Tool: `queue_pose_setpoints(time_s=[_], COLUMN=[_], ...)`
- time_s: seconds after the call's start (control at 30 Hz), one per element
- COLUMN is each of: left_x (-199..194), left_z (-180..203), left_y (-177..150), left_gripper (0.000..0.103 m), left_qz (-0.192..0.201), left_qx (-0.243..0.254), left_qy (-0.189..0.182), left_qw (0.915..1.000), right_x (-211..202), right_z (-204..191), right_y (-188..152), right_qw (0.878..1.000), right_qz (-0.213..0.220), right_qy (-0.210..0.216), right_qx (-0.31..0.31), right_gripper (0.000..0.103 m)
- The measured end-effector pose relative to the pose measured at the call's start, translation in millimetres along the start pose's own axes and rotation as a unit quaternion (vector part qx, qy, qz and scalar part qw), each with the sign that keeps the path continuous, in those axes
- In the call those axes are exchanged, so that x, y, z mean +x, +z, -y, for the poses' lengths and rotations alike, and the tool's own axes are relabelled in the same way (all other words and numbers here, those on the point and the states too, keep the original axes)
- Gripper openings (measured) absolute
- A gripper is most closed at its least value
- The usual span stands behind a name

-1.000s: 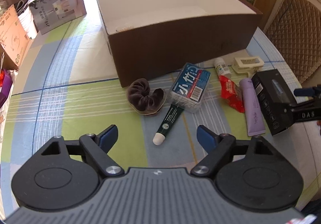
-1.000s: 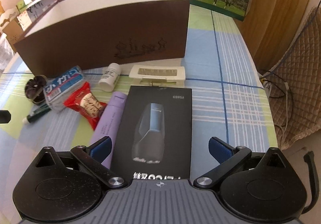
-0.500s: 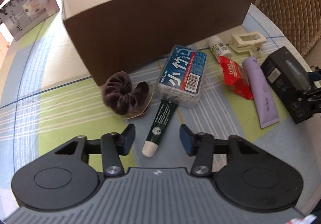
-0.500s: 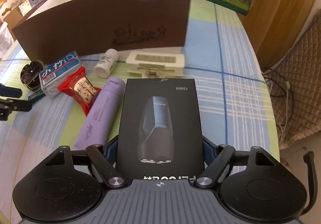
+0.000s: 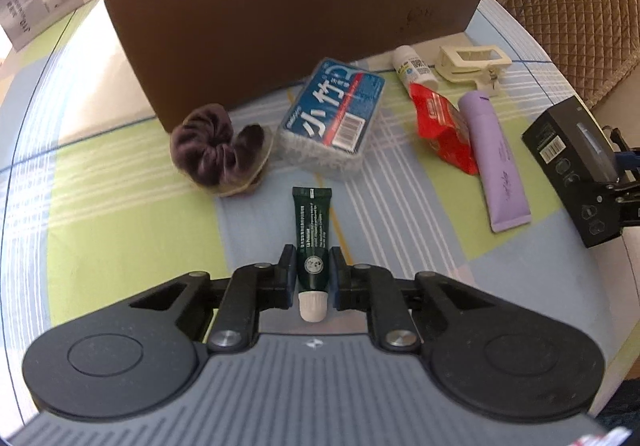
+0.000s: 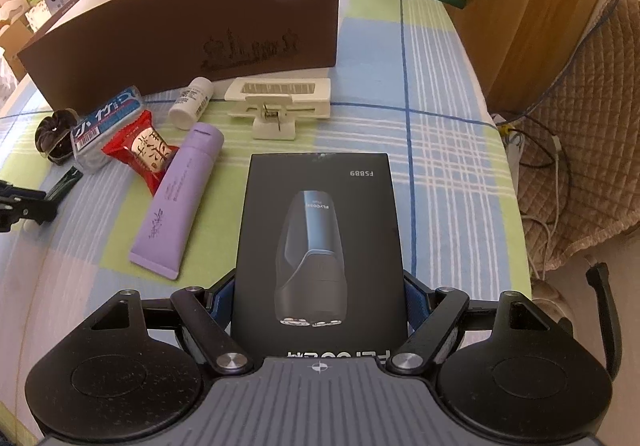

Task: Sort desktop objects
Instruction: 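Grasp the black FLYCO box with the right tool while the left tool grasps the green toothpaste tube, then lift the FLYCO box and toothpaste tube over the brown box and release them inside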

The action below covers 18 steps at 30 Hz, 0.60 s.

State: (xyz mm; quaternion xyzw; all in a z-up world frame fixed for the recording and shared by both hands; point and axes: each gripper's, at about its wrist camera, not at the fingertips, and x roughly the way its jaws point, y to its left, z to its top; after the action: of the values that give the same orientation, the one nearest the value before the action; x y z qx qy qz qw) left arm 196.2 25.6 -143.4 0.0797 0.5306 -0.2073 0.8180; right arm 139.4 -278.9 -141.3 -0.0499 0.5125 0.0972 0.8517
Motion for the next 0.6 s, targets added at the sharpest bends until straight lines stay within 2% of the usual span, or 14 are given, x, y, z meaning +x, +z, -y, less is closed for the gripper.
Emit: queue_pose_setpoints(time_s=[0.13, 0.33, 0.47, 0.6], left_x=[0.4, 1.8, -1.8, -13.1], left_z=[-1.9, 5.3, 2.9, -0.6], left_y=[5.4, 8.4, 4.8, -0.2], left_gripper=[0.014, 0.013, 0.013, 0.013], left_qz=[-0.005, -0.008, -0.011, -0.001], left_qx=[-0.009, 0.009, -0.008, -0.024], left_qy=[0.002, 0.018, 0.011, 0.005], left_qw=[0.9999, 0.9998, 0.9998, 0.9997], right_x=[4.6, 12.1, 10.5, 1.4], right_z=[-1.3, -3.7, -5.6, -4.9], right_y=[4.5, 9.8, 8.8, 7.1], right_qw=[1.0, 1.0, 1.0, 1.0], right_qz=[-0.003, 0.005, 0.004, 0.009], right_qy=[-0.005, -0.013, -0.016, 0.001], right_qx=[-0.007, -0.013, -0.019, -0.011], right_gripper=[0.077, 0.077, 0.076, 0.076])
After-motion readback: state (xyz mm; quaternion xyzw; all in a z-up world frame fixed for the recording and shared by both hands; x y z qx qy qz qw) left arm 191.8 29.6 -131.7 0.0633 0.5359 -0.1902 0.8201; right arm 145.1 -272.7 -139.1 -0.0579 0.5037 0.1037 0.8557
